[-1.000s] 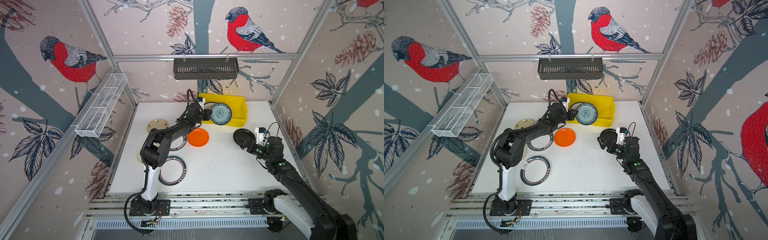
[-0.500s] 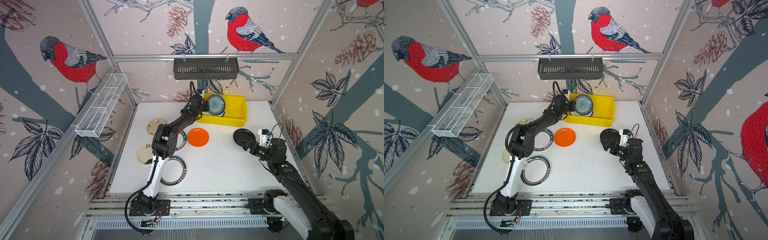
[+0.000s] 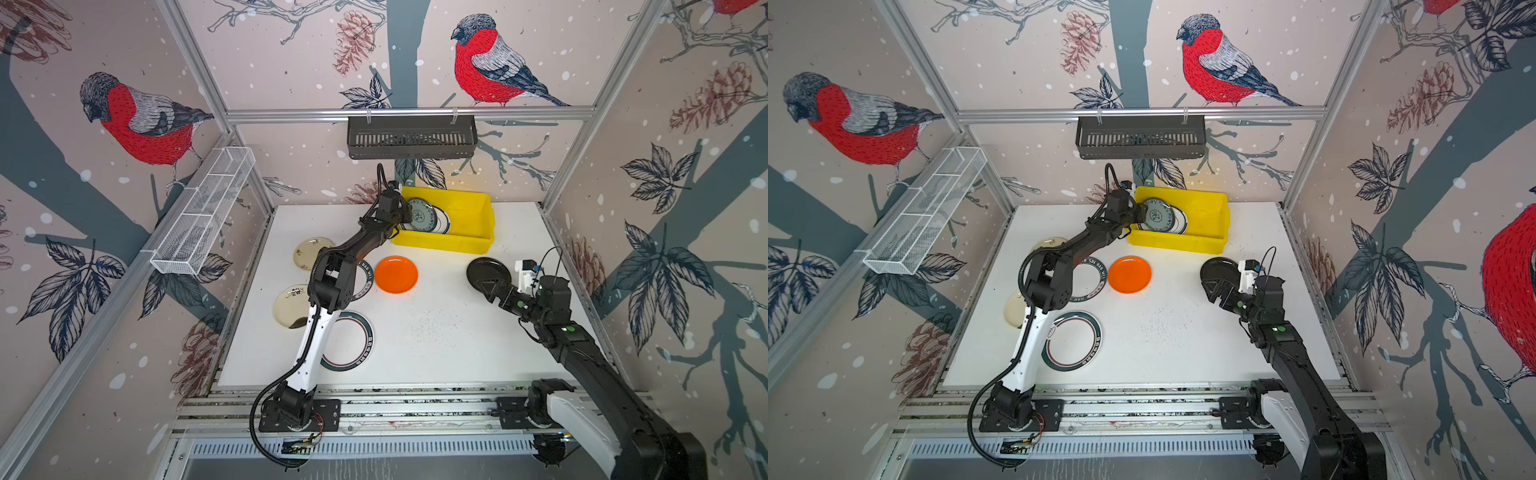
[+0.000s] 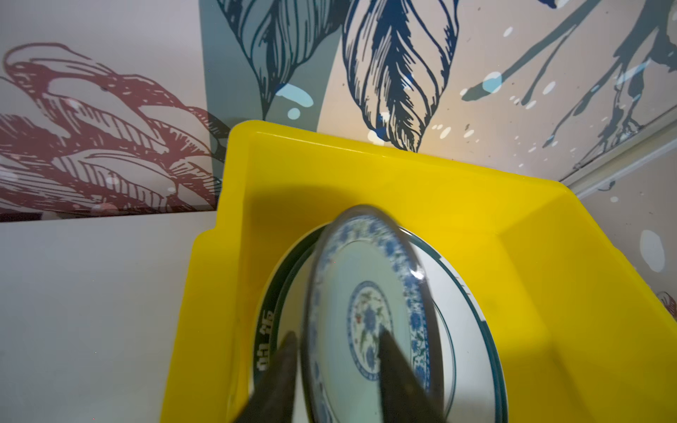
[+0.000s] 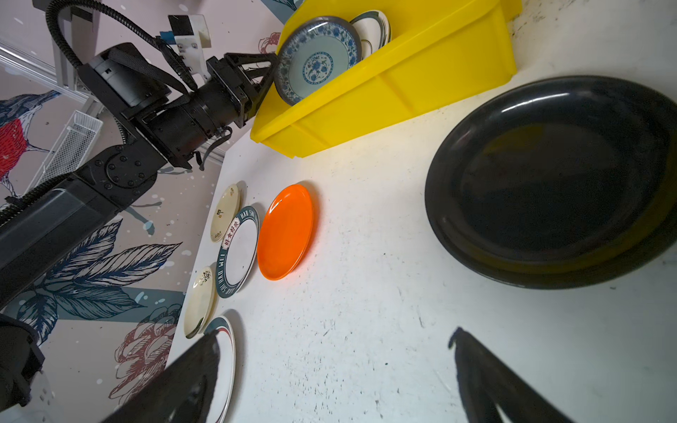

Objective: Place the plates into the plastic bin on the countertop
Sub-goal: Place the plate in the plastic bin, then pick up the plate from the middle-right of the table.

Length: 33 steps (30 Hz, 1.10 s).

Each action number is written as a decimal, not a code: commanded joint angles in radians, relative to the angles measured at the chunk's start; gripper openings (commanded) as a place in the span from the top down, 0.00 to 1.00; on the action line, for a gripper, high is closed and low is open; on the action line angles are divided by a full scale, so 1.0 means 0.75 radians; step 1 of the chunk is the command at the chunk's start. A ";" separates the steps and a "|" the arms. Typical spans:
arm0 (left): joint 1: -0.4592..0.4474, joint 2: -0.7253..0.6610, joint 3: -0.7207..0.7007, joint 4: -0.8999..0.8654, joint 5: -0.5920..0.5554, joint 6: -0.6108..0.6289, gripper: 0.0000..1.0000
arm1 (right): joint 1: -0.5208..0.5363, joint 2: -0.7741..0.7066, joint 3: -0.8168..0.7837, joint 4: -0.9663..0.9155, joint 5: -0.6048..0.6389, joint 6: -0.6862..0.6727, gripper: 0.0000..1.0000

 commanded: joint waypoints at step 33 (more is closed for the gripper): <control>-0.085 -1.248 -1.464 0.688 0.277 -0.100 0.16 | -0.279 0.544 0.215 -0.103 0.178 -0.102 0.17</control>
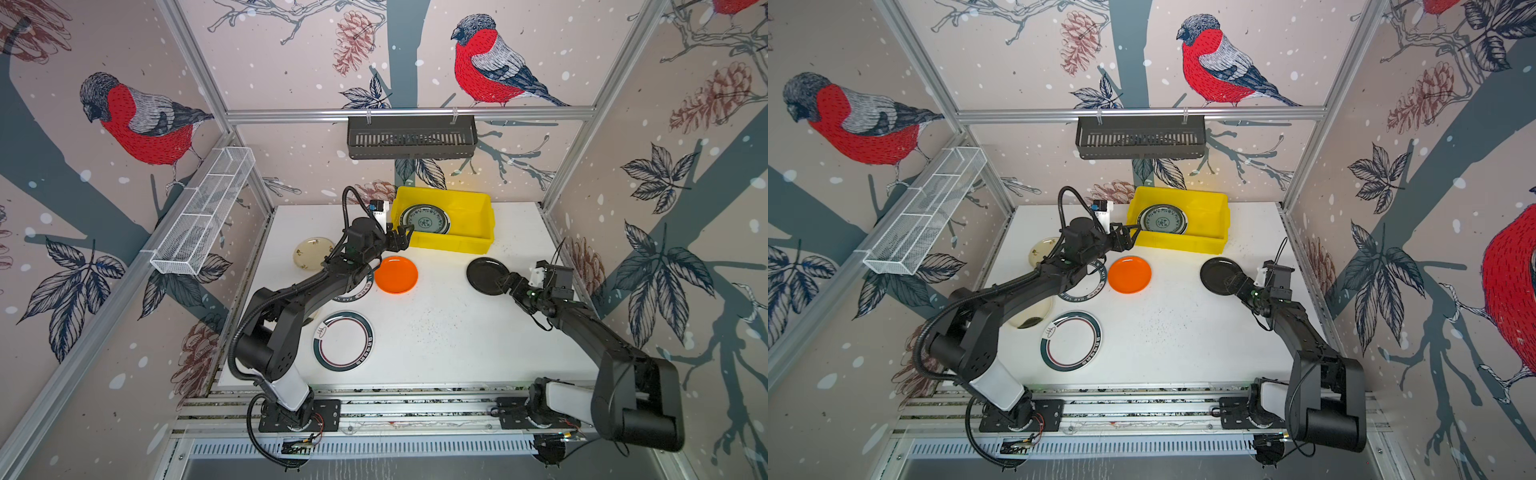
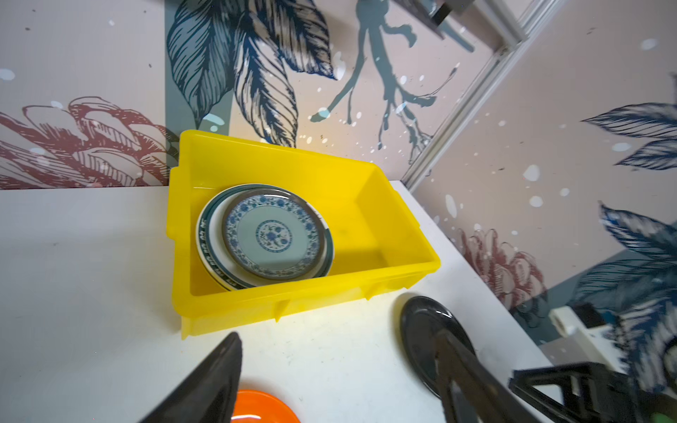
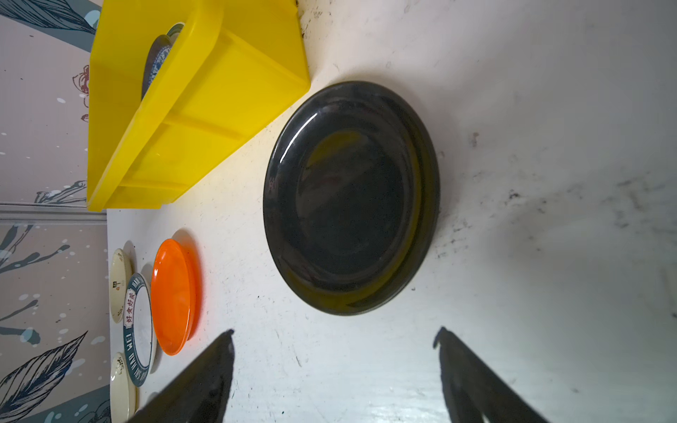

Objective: Place the plates into the plastic bin on the countertop
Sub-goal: Pick up the plate from the middle-right of the table.

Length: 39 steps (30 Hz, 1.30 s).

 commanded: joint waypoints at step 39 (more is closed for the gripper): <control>0.039 -0.373 -0.394 0.097 0.036 -0.128 0.03 | 0.103 0.499 0.169 0.231 0.147 -0.048 0.47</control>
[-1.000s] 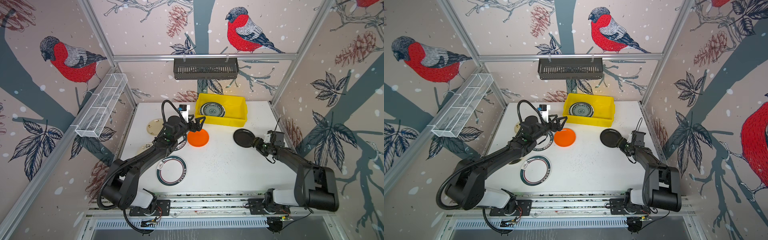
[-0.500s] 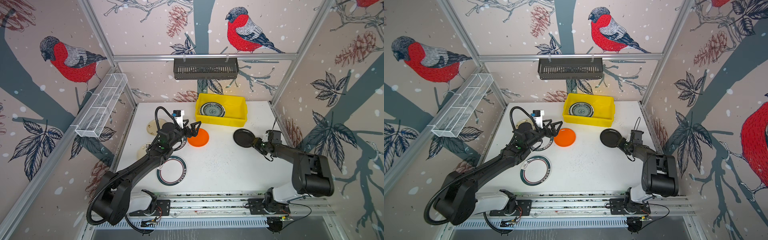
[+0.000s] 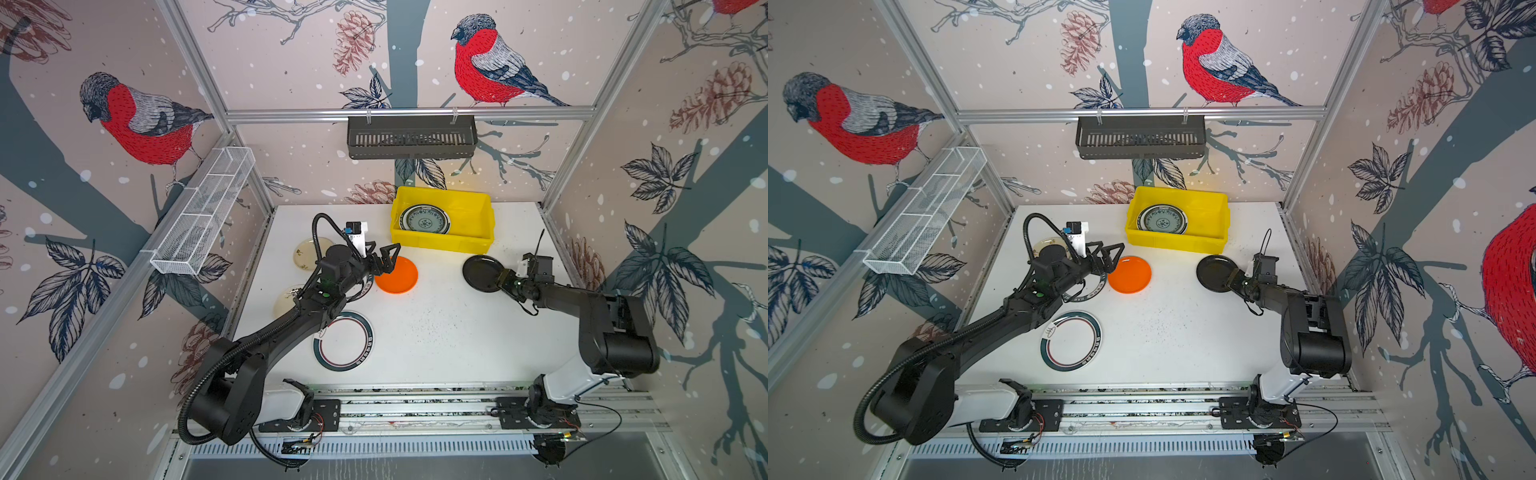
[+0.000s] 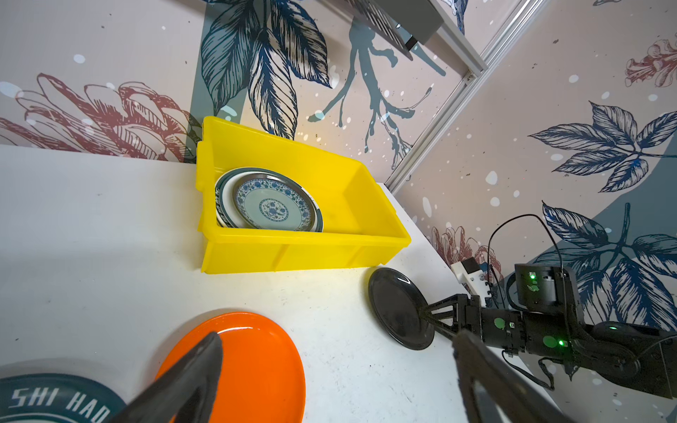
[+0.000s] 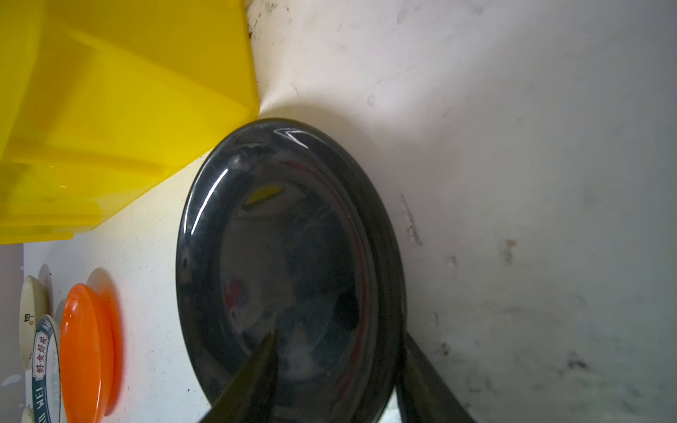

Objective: Place the plates into the plastic bin on the countertop
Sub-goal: Pick up the plate from the middle-right of the table.

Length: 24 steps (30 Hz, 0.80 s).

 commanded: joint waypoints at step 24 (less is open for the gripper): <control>0.003 0.053 0.034 0.044 0.079 -0.057 0.03 | 0.050 0.164 0.044 0.070 -0.053 0.066 0.63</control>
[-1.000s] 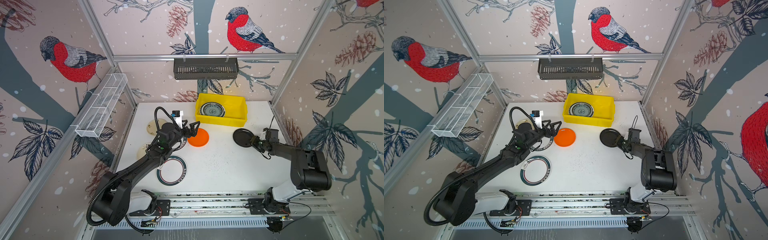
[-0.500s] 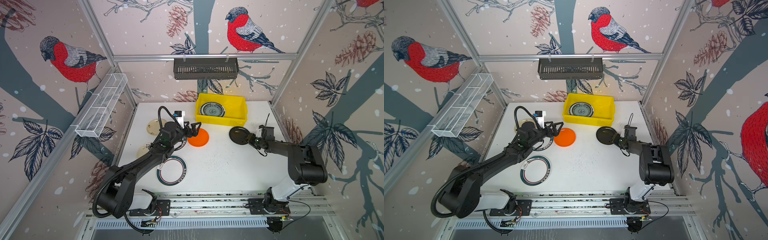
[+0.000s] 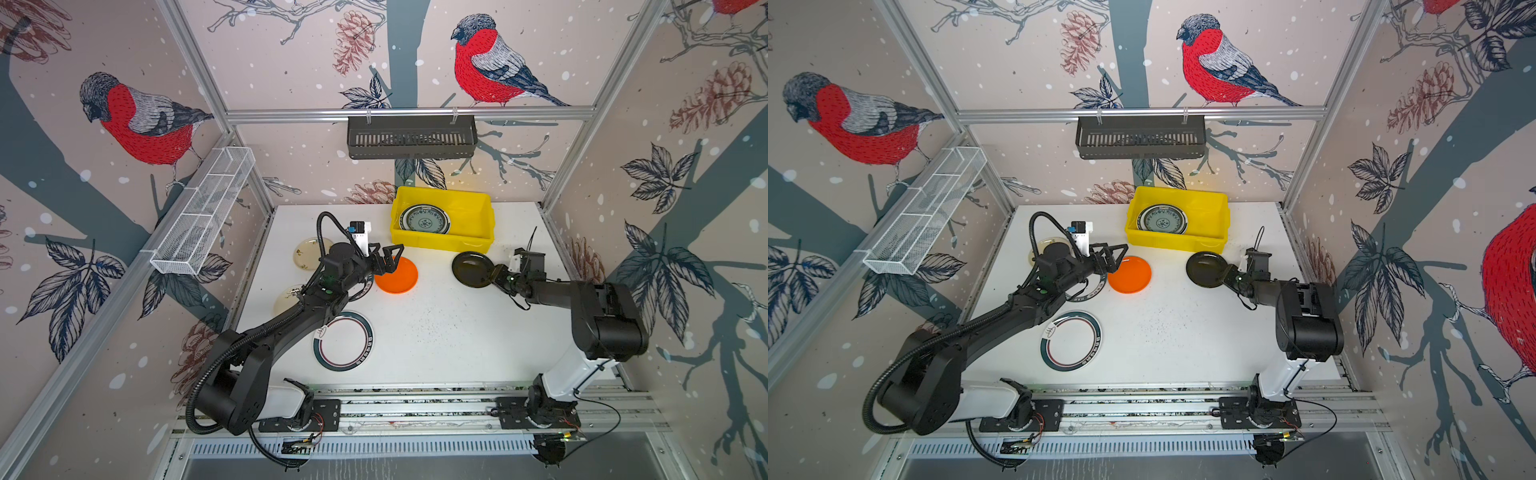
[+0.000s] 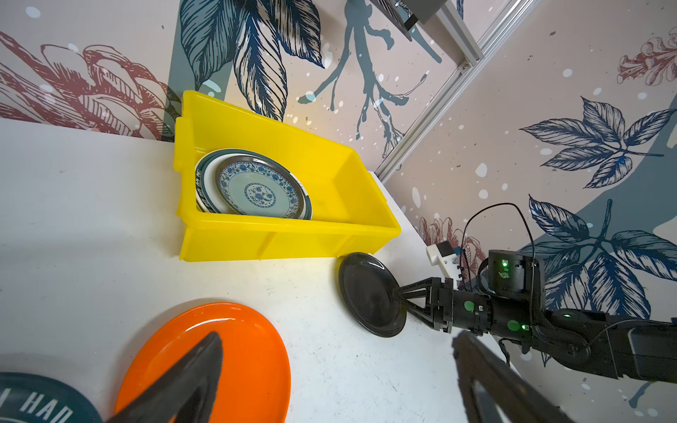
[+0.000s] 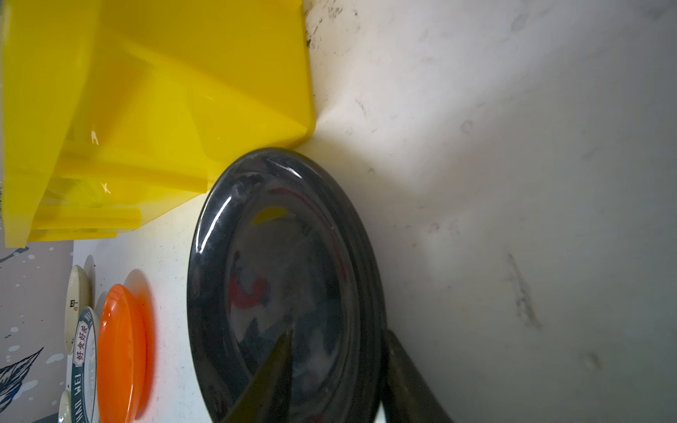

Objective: Place the plates into the plastic bin on the countertop
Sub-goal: Pick up the plate from the middle-right of the table.

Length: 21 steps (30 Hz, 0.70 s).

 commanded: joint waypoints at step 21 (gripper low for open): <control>-0.007 0.018 0.009 0.034 0.052 -0.028 0.03 | 0.036 0.078 0.082 -0.222 0.111 -0.043 0.88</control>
